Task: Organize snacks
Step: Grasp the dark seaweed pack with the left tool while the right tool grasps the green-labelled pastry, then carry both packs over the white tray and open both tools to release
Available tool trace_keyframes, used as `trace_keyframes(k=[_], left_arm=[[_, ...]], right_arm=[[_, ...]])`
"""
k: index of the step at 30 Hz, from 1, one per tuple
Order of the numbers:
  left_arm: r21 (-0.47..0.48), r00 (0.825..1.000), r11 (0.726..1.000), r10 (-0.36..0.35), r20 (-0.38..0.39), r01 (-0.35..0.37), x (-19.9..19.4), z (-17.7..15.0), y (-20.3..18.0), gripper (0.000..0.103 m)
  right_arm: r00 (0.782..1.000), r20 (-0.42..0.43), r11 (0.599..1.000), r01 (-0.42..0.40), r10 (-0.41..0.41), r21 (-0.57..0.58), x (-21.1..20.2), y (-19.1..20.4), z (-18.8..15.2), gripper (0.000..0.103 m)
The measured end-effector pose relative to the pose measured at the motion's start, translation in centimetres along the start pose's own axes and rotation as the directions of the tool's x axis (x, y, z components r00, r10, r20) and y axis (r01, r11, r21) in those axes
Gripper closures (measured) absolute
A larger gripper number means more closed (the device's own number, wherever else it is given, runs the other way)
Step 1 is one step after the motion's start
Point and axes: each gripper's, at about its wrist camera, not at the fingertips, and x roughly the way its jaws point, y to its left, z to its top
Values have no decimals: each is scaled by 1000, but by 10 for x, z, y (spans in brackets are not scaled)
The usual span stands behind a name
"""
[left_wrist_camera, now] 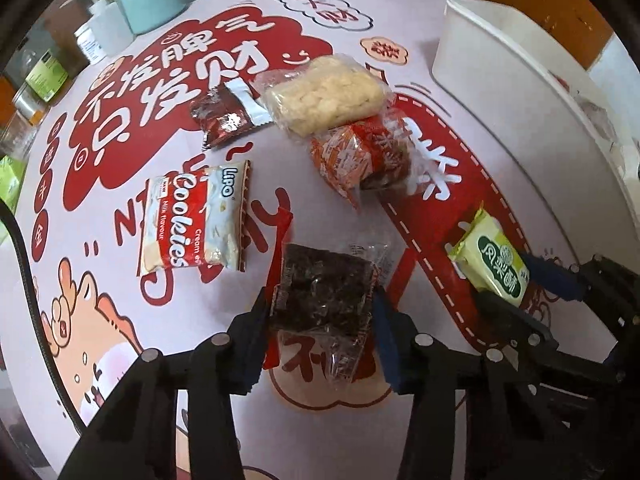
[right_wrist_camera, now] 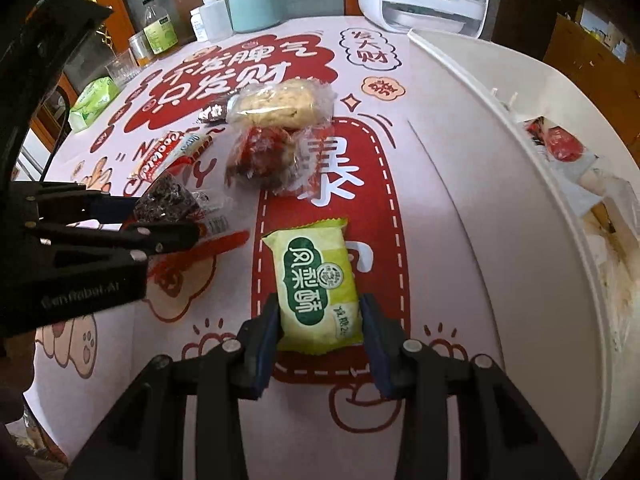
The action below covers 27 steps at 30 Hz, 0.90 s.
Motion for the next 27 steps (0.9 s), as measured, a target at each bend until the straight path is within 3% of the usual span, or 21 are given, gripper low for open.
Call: trace_keyframes(k=[6,13,18,23,27], left_arm=[[-18,999,1000,-17,37,18,-29,-6,3,62],[7,991,999,-45,129,45,-85,-5,-19,62],[37,973,997,-74,217,67,-134,3,-40,62],[76,943,994,-100,317,79,-184,20,-69,62],[90,927,993,-107,360,80,-210,36,-91,62]], right_arm=[[999,46,1000,-10,9,7,-25,-2,-5,64],[989,145,999,-28,24,24,-77,-8,-6,64],[973,233,999,-20,9,47,-126,-19,-4,64],[959,279,995,26,-51,92,-162,-38,1,64],[932,344,985,58,-111,161,-196,-65,7,64]])
